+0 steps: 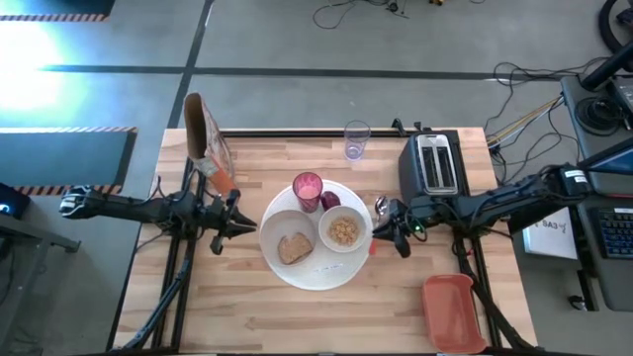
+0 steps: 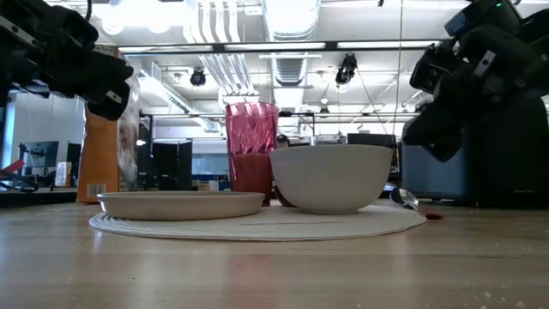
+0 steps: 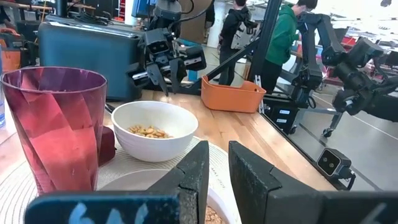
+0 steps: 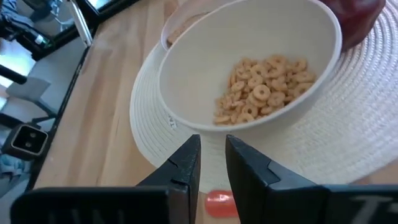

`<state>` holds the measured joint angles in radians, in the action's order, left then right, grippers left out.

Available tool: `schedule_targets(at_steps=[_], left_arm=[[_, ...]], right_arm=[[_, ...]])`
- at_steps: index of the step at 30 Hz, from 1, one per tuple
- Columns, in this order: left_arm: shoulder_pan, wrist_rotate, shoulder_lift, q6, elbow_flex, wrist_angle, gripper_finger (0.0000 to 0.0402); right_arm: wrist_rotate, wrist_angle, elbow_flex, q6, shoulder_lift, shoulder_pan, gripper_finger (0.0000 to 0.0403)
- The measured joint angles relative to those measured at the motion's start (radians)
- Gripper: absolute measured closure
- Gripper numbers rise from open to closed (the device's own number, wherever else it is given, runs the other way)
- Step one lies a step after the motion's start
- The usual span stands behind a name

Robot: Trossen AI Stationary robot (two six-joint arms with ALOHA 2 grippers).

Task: Arrange a breakfast setting
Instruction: Return to Home Position

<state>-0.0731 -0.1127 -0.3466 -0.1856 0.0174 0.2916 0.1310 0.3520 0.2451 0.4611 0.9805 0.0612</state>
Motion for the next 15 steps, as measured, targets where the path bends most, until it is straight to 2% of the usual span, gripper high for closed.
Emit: schedule_targets(at_steps=[6,15], left_arm=[[0.000,0.000,-0.001,0.000,0.000,0.000,0.0357],[-0.001,-0.001,0.003,0.000,0.001,0.000,0.0357]], right_arm=[[0.000,-0.068,-0.007,-0.005,-0.048,0.000,0.0339],[-0.003,-0.069,-0.082,0.005,-0.096,-0.002,0.0340]])
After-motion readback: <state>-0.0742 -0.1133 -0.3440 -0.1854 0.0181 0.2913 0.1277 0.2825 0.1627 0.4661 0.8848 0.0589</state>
